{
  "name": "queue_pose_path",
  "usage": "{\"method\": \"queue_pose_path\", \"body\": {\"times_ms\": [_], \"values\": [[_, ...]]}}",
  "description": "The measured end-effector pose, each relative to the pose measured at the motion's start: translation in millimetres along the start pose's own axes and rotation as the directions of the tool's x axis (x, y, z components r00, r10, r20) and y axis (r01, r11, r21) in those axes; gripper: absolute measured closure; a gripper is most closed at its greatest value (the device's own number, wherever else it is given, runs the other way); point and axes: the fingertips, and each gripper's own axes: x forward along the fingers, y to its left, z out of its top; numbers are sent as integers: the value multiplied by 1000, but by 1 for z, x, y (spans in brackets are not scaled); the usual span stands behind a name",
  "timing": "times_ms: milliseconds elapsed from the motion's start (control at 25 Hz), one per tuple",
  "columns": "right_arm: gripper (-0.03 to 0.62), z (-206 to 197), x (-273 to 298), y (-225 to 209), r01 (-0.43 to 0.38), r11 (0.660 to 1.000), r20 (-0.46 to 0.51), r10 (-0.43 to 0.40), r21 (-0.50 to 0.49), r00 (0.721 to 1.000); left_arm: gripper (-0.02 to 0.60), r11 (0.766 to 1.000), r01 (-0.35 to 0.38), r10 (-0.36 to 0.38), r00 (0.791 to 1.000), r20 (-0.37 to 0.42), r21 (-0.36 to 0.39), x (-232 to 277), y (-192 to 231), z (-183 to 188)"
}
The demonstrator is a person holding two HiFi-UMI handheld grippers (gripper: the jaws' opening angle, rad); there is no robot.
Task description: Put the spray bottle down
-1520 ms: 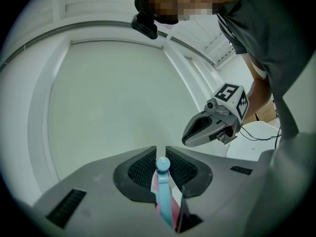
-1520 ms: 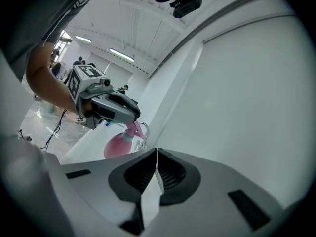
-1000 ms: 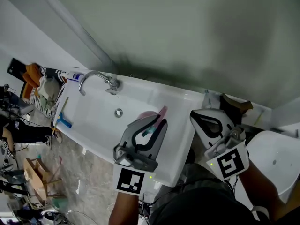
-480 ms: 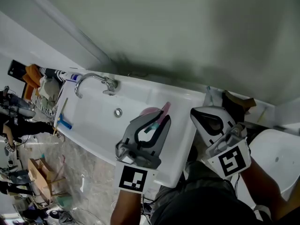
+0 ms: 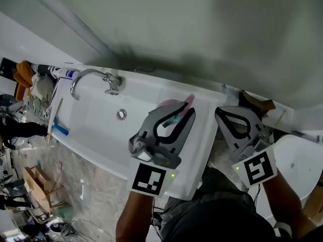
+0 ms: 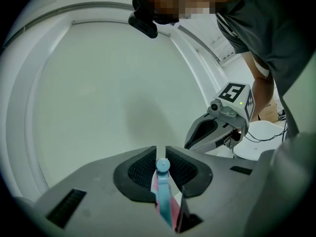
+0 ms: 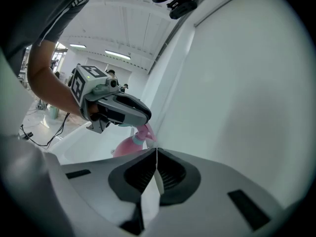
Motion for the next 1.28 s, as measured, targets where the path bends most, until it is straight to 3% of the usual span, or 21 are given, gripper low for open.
{"method": "queue_pose_path", "body": {"times_ms": [880, 1280], "values": [[585, -33, 49, 9, 16, 999, -93, -12, 51, 996, 523, 995, 40, -38, 999, 21, -92, 11, 24, -59], [585, -55, 60, 8, 24, 997, -123, -15, 69, 992, 523, 986, 21, -19, 1000, 15, -165, 21, 31, -91]]}}
